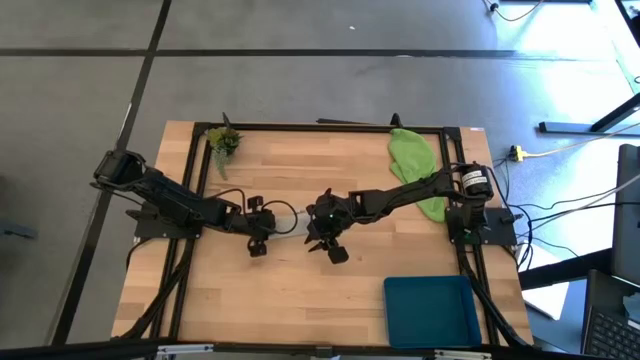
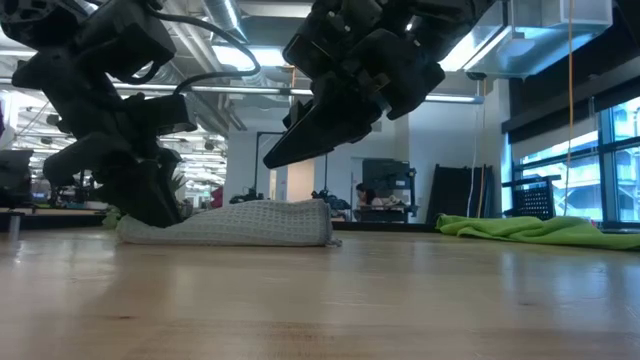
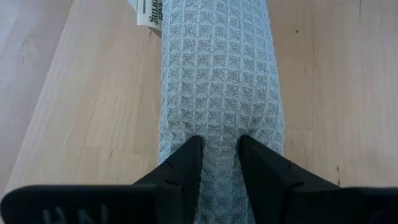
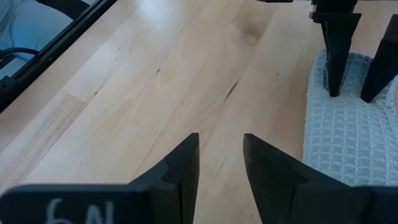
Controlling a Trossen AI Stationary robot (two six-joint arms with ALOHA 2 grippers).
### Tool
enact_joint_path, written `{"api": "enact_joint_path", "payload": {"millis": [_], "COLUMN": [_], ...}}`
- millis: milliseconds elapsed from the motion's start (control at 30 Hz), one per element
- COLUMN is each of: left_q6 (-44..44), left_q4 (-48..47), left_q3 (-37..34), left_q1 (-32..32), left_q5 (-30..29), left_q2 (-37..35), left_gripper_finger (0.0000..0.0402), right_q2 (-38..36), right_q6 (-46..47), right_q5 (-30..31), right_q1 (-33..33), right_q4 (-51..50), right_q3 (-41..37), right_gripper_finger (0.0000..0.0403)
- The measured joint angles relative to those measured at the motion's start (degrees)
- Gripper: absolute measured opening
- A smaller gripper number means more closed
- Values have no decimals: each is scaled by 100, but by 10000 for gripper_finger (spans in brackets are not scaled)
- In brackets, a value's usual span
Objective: Roll microfiber towels into tight, uniform cylinder then place into a basket
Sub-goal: Put the gray towel into the blue bin
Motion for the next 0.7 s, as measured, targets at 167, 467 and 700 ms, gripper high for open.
{"api": "enact_joint_path", "payload": {"millis": [167,467,700], "left_q6": [0,0,0], "left_q4": [22,28,31], "left_q3": [0,0,0], "left_q1": [0,0,0], "left_q5": [1,2,4], "left_q2": [0,-2,-2], "left_gripper_finger": [107,107,107], "right_q2": [0,0,0], "right_q6": [0,0,268], "right_q5": [0,0,919], "right_q1": [0,-2,-7], "right_q4": [0,22,102], "right_q3": [0,0,2], "right_gripper_finger": [126,126,126]}}
